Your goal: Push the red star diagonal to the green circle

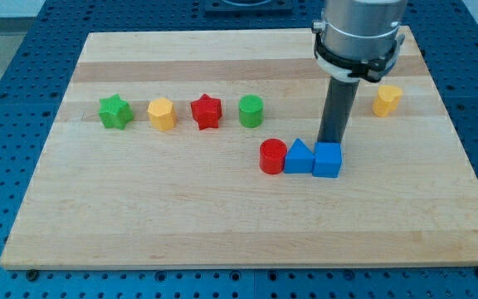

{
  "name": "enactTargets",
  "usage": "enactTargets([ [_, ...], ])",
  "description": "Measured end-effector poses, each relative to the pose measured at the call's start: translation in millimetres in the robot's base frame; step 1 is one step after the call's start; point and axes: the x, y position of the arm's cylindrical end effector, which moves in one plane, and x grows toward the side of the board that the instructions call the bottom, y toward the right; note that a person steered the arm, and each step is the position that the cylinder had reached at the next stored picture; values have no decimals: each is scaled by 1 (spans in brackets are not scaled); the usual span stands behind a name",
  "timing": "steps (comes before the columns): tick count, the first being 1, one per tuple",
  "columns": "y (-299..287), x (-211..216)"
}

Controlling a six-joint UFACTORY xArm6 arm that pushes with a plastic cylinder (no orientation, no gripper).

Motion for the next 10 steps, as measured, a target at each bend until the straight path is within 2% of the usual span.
enactTargets([
  [1, 0, -17],
  [2, 1, -73],
  [3, -26, -114],
  [4, -106, -122],
  [5, -168, -91],
  [6, -183, -52],
  [8, -197, -51],
  [10, -261, -35],
])
